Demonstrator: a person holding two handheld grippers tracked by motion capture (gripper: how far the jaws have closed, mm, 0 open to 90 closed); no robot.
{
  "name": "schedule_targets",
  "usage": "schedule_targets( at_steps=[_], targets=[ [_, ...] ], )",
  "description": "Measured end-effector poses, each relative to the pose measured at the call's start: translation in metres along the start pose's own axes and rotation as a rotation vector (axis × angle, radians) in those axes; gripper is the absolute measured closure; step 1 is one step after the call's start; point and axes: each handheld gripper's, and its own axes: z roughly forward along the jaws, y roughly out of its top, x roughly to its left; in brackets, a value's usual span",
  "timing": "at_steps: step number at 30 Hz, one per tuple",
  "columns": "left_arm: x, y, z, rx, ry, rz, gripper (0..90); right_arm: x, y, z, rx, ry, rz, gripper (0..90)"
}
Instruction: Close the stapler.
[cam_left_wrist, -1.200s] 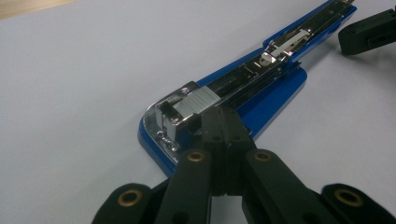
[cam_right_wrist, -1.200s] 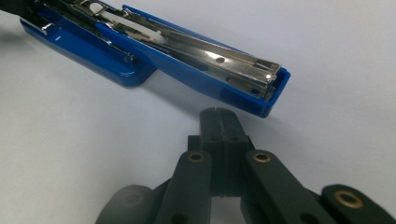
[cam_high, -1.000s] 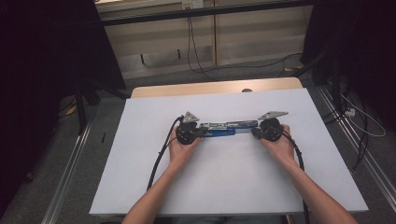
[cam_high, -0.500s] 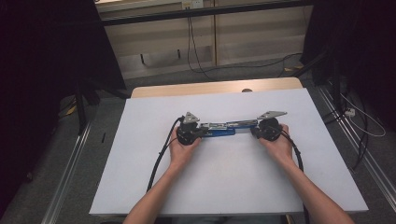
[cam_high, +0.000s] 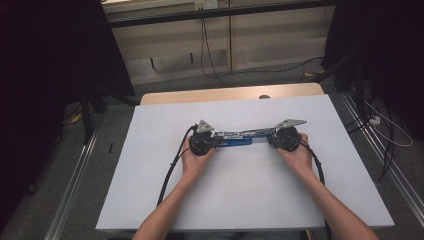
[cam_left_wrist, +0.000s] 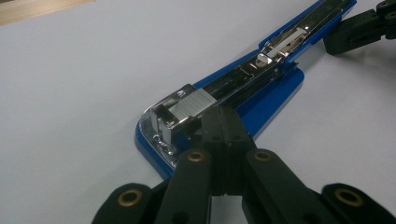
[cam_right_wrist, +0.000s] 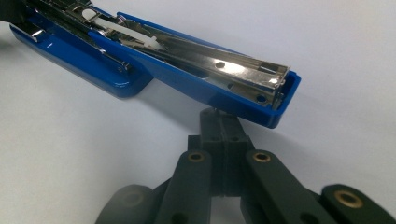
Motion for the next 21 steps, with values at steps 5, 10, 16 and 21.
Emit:
schedule_targets(
  at_steps=[5, 10, 16, 21],
  targets=[
    [0.0004, -0.0006, -0.0003, -0.005, 0.005, 0.006, 90.0, 0.0000, -0.0002, 0.0000, -0.003, 0.002, 0.002, 90.0],
    [0.0004, -0.0005, -0.0002, -0.003, 0.004, 0.004, 90.0, 0.0005, -0.0001, 0.0001, -0.004, 0.004, 0.004, 90.0],
    [-0.0002, -0.0004, 0.0000, -0.004, 0.006, 0.000, 90.0, 0.0009, 0.0002, -0.0001, -0.012, 0.006, 0.005, 90.0],
    [-0.0014, -0.0007, 0.0005, -0.008, 0.018, 0.014, 90.0, 0.0011, 0.0006, 0.0000, -0.021, 0.005, 0.001, 90.0]
  ],
)
